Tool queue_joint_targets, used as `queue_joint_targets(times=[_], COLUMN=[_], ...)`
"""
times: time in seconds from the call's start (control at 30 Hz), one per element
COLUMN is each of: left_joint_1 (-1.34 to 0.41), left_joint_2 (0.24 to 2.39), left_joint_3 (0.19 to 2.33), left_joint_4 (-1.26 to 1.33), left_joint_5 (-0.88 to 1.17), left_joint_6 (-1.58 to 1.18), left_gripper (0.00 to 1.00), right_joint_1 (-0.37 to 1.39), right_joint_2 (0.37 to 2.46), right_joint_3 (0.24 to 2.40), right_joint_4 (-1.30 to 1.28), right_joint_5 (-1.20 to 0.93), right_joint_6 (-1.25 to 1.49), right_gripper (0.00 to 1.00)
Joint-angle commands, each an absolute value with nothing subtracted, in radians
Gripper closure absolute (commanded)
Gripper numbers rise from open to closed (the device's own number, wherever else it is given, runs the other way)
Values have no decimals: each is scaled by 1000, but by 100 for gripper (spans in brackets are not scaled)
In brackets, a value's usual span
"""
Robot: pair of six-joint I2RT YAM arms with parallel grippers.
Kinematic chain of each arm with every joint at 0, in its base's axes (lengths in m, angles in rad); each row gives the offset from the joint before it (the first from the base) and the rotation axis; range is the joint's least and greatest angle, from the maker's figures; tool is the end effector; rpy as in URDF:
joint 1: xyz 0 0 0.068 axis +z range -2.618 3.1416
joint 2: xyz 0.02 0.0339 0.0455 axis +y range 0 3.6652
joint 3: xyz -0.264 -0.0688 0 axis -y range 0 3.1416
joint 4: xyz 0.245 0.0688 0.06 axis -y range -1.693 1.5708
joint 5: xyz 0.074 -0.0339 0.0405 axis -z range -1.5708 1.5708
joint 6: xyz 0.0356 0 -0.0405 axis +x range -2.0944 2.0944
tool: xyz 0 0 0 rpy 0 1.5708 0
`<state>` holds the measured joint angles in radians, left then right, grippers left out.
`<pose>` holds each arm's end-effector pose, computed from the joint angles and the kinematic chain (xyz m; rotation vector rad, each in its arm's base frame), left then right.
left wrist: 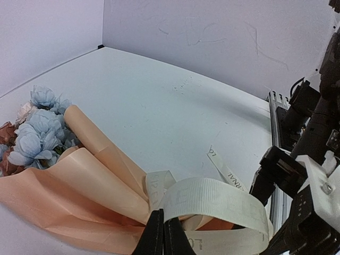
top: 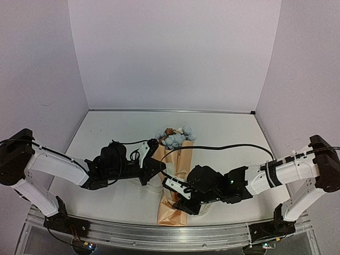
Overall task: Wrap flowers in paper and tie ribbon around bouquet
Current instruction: Cross the half-tied ribbon over the folded bouquet.
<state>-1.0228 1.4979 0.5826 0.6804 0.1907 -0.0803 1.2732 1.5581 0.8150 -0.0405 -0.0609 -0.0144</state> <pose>0.1524 -0.2627 0.1938 0.9912 1.6293 -0.9411 0.0904 0.3020 0.1786 -1.5006 1.9477 0.6615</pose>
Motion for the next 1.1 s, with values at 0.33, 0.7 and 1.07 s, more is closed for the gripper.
queue_joint_targets(times=[0.33, 0.7, 1.07], left_joint_1=[-998, -983, -984], left_joint_2=[1456, 1429, 1410], left_joint_3=[567, 539, 535], left_joint_4=[697, 708, 662], left_joint_5=[216, 222, 265], left_joint_6=[-80, -89, -76], left_gripper=[98, 98, 98], right_joint_1=[1278, 1229, 1022], right_joint_2=[1497, 1410, 1515], right_joint_3=[808, 804, 954], right_joint_4=[-61, -136, -228], right_joint_5=[-22, 89, -106], right_joint_6=[51, 120, 453], right_gripper=[98, 100, 100])
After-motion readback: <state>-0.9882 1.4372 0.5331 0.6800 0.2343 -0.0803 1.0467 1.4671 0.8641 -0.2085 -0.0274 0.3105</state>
